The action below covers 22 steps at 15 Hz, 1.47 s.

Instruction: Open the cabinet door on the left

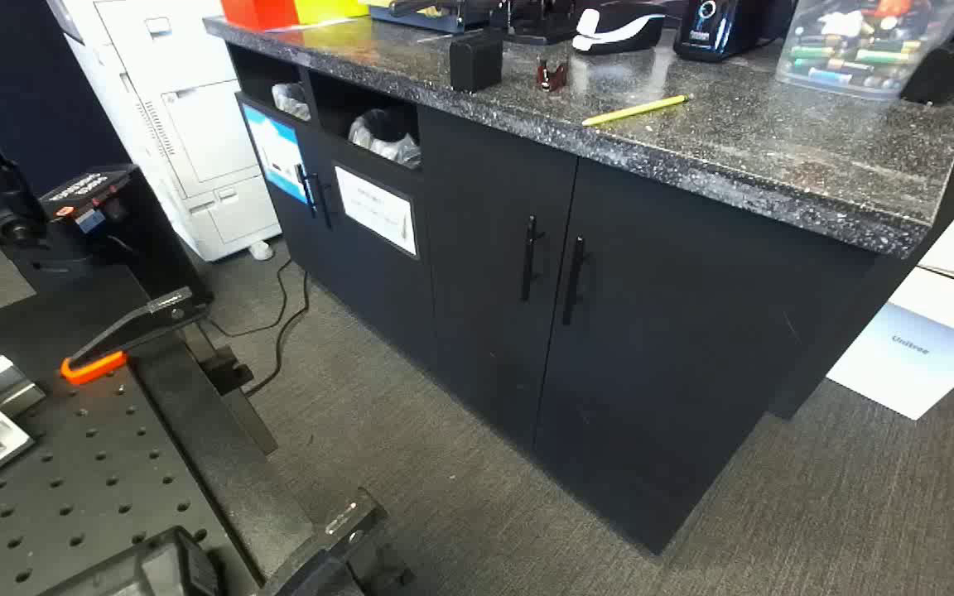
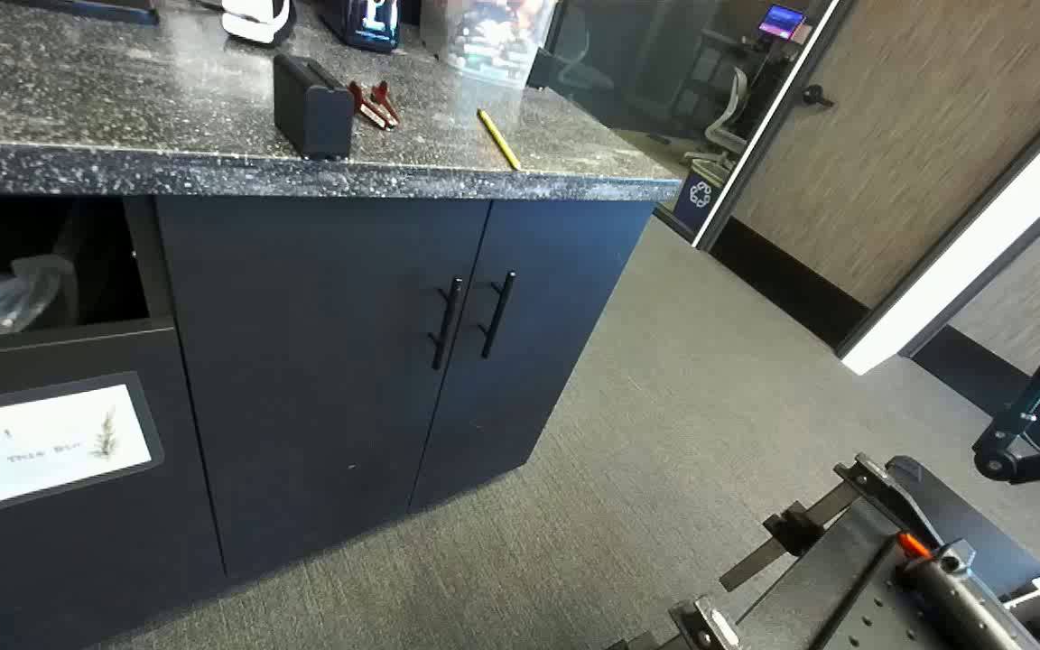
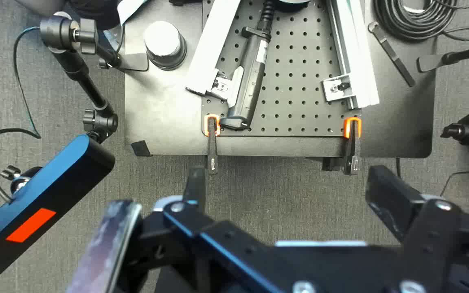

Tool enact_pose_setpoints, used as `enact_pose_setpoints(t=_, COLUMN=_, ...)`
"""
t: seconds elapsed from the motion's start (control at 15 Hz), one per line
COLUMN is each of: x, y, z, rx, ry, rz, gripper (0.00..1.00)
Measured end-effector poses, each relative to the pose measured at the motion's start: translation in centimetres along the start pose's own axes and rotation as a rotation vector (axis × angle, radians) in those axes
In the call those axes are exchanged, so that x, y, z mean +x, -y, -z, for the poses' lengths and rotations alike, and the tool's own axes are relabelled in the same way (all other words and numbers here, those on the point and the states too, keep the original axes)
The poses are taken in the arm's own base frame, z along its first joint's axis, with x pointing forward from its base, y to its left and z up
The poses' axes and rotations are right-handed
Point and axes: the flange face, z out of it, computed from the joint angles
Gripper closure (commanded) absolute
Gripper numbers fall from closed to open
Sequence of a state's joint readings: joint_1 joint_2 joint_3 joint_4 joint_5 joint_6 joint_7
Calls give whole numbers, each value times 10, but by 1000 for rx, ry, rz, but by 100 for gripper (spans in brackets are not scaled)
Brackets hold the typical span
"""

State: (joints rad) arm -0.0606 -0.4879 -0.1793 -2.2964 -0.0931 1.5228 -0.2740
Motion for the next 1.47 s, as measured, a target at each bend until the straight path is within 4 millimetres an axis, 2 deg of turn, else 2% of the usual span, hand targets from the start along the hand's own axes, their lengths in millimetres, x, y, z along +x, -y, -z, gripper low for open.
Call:
enact_pose_setpoints(t=0.67, x=0, y=0, z=0, rx=0, ry=0, rz=0, gripper=0)
enact_pose_setpoints(t=0.8, x=6, y=4, z=-7, rx=-8, ry=2, rz=-6, gripper=0)
enact_pose_setpoints(t=1.0, x=49, y=31, z=-44, rx=-62, ry=-11, rz=-29, gripper=0)
enact_pose_setpoints(t=1.27, x=120, y=83, z=-117, rx=-135, ry=-14, rz=-63, gripper=0)
enact_pose_setpoints(t=1.47, x=169, y=107, z=-174, rx=-170, ry=-48, rz=-107, gripper=0)
